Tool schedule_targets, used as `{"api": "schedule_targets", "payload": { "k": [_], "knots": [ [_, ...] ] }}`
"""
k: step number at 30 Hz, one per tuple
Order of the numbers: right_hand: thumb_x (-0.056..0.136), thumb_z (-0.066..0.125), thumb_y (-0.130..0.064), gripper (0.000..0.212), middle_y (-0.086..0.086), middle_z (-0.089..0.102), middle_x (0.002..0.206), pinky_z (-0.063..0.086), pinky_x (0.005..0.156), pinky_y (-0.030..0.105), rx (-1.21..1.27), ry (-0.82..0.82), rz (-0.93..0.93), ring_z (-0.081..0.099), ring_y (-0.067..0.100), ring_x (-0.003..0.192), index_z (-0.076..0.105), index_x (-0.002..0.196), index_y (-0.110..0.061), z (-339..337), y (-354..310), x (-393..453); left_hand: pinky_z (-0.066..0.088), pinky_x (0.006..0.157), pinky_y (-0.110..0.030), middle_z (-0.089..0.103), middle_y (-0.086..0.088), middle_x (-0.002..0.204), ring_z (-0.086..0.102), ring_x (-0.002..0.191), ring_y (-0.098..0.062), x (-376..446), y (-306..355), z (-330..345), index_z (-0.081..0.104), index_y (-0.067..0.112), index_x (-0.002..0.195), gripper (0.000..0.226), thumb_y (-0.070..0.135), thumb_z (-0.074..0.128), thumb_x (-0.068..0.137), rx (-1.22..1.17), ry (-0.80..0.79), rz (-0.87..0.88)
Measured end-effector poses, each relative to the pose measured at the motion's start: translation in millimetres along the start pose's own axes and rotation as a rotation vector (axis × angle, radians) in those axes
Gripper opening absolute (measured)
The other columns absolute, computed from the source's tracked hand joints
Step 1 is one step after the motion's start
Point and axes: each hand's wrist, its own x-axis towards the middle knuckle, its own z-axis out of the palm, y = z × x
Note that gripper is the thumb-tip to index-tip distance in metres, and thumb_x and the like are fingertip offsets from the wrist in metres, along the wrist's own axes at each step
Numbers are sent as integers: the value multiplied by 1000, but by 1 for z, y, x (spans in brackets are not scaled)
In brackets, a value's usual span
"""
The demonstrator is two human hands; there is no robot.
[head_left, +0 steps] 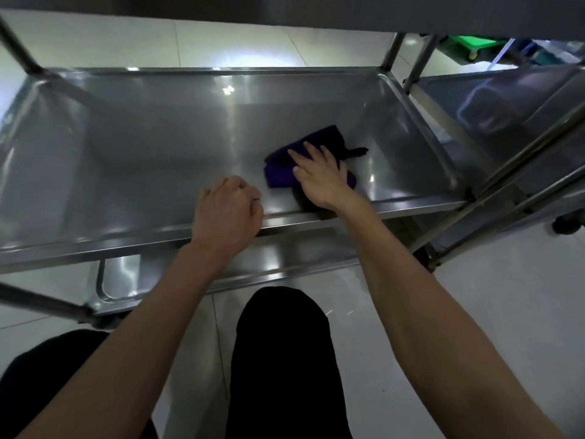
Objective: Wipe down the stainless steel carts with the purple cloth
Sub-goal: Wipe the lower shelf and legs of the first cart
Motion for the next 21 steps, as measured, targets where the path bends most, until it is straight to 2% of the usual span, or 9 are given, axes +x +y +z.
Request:
{"api": "schedule_targets", "payload": {
  "k": [4, 9, 14, 18, 21],
  "knots": [
    [104, 30, -36, 49, -7, 13, 167, 3, 121, 54, -6, -19, -114, 4, 22, 153, 30, 152, -45, 16, -42, 11, 45, 91, -43, 60, -7, 115, 56, 104, -27, -5, -6, 1, 74, 17, 116, 29, 23, 53, 96, -13, -22, 18],
    [105, 32, -36, 47, -6, 20, 165, 11, 121, 53, -3, 31, -135, 12, 22, 152, 36, 152, -38, 10, -28, 8, 46, 94, -45, 58, -7, 118, 54, 109, -26, -4, -1, 3, 71, 16, 121, 33, 23, 53, 94, -38, -20, -5],
    [106, 32, -38, 47, -5, 21, 165, 13, 120, 53, -25, 83, -57, 13, 24, 152, 36, 152, -37, -9, 24, 2, 43, 92, -44, 59, -8, 114, 51, 111, -28, 7, 25, 7, 69, 13, 109, 29, 26, 49, 92, 56, 7, -6],
    [106, 32, -37, 46, -1, 23, 165, 16, 120, 53, -34, 142, 41, 16, 27, 151, 37, 152, -33, -29, 83, -4, 40, 94, -43, 58, -3, 122, 50, 117, -25, 26, 76, 22, 66, 21, 114, 31, 31, 47, 92, 36, -76, 153],
    [106, 32, -38, 47, -2, 23, 165, 15, 120, 53, -12, 165, 119, 16, 26, 151, 36, 152, -34, -41, 118, -10, 38, 95, -46, 58, -3, 124, 48, 121, -26, 39, 109, 41, 66, 23, 113, 30, 34, 47, 93, 51, -143, 190]
  ]
}}
